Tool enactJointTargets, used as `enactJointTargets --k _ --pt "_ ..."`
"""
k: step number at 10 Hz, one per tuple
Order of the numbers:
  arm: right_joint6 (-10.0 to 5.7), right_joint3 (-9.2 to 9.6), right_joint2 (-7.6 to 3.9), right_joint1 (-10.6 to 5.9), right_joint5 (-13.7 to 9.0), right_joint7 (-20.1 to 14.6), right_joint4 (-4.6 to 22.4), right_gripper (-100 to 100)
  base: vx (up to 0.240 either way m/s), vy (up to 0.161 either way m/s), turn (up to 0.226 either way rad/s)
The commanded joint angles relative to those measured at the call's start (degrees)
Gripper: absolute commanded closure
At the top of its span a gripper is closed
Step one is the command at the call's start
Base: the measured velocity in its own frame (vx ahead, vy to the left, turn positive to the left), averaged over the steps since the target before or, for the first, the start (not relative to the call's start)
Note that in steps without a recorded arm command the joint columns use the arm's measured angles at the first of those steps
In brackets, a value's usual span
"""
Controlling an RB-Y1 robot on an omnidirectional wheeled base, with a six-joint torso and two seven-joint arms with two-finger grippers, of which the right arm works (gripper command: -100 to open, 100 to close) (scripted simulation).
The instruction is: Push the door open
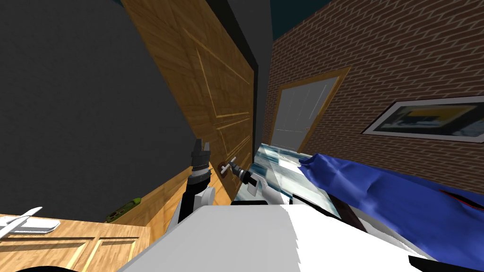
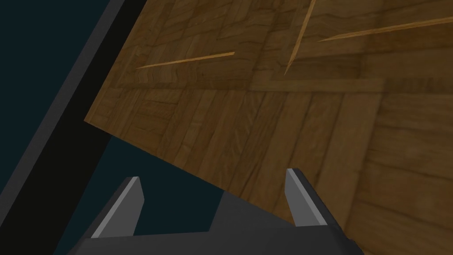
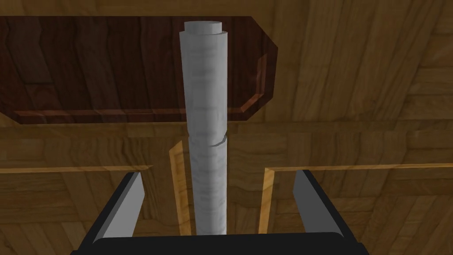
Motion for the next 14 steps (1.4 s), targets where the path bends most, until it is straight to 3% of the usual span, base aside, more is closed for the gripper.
enactJointTargets --k 1,2,3,8,9,12,14 --pt "-0.05 -0.37 0.45 0.02 0.0 0.2 0.6 -100 0.131 0.158 0.03" --pt "-0.07 -0.23 0.34 -0.03 0.0 0.1 0.4 -100 0.057 0.067 -0.004" --pt "-0.07 -0.23 0.34 -0.03 0.0 0.1 0.4 100 -0.011 -0.01 0.0" --pt "-0.07 -0.23 0.34 -0.03 0.0 0.1 0.4 100 -0.011 -0.014 0.001" --pt "0.08 -0.74 0.15 0.01 0.0 0.4 0.5 -100 -0.095 -0.07 -0.089" --pt "0.36 -1.63 0.03 0.06 0.1 0.8 0.5 -100 -0.173 -0.101 -0.061" --pt "0.14 -1.78 0.2 0.08 0.1 1.0 0.9 -100 -0.021 0.017 0.016"
